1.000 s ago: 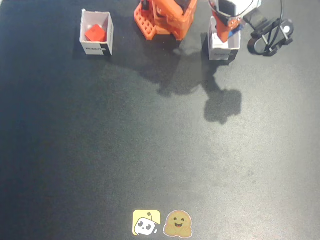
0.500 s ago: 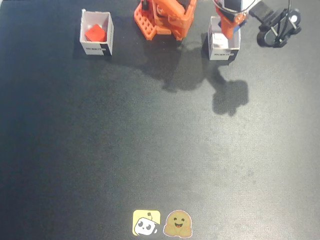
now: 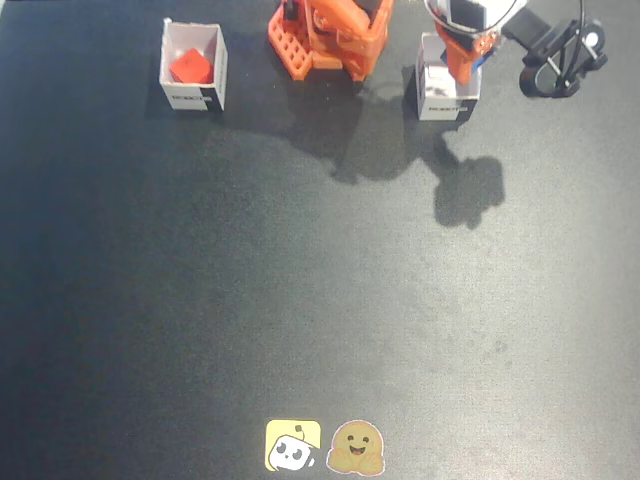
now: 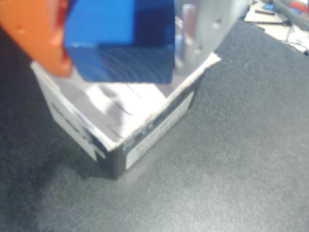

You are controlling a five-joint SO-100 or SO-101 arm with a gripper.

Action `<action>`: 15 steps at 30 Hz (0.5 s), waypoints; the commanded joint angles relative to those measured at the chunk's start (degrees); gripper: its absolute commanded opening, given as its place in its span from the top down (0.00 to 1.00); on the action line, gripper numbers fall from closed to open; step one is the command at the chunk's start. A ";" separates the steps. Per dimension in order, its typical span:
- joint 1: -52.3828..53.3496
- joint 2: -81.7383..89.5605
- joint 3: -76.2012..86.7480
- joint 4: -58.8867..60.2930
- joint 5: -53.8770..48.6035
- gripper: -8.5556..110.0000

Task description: Put the red cube in the right box and the blue cube in the left box.

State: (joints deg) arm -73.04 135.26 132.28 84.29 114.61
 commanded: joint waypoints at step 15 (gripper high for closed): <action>-1.41 5.54 2.55 -1.41 1.76 0.82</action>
State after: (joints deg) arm -74.27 138.87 135.09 82.79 115.14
